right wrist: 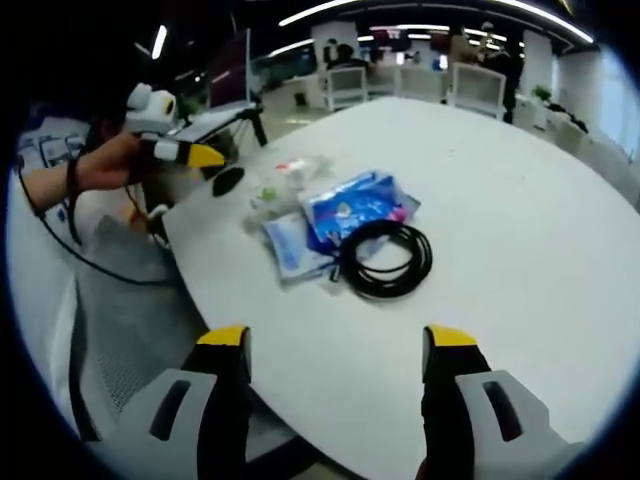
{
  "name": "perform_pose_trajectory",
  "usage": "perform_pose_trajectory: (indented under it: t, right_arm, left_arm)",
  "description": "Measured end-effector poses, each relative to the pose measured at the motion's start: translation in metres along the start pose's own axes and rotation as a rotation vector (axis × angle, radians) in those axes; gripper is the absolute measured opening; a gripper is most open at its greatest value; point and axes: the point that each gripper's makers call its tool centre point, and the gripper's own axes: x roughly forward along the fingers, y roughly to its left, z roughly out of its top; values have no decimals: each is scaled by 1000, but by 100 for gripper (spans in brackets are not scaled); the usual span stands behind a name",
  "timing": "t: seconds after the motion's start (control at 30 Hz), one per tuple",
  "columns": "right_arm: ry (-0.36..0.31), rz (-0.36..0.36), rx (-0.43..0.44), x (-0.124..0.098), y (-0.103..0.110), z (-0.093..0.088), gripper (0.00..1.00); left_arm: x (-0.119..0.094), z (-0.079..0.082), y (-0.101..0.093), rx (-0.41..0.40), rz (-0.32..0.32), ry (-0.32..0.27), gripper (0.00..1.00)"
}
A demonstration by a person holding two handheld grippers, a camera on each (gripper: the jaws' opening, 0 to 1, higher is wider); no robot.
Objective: Arrange the tabletop items into an orderly group along one side of the table until the central work area is clear of visible clutter.
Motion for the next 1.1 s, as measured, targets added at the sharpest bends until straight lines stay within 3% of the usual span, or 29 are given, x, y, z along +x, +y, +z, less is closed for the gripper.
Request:
perform_pose_trajectory:
  t: [0.1, 0.2, 0.5, 0.9, 1.0, 1.1]
  right_arm:
    - [-1, 2, 8, 0, -2, -1, 68]
    - [1, 0, 11, -1, -3, -3, 68]
    - [-5, -8, 48, -4, -9, -8, 67]
    - [7, 0, 71, -4, -11, -17, 67]
    - [1, -1, 86, -5, -13, -17, 66]
    - [3, -2, 91, -5, -16, -19, 66]
  left_arm:
    - [10, 6, 7, -12, 20, 6, 62]
    - [21, 9, 17, -75, 52, 13, 59]
    - [52, 5, 35, -194, 112, 100, 54]
    - [81, 9, 42, -218, 132, 157, 51]
    - [88, 6, 39, -260, 119, 186, 50]
    - [97, 2, 46, -246, 139, 222, 50]
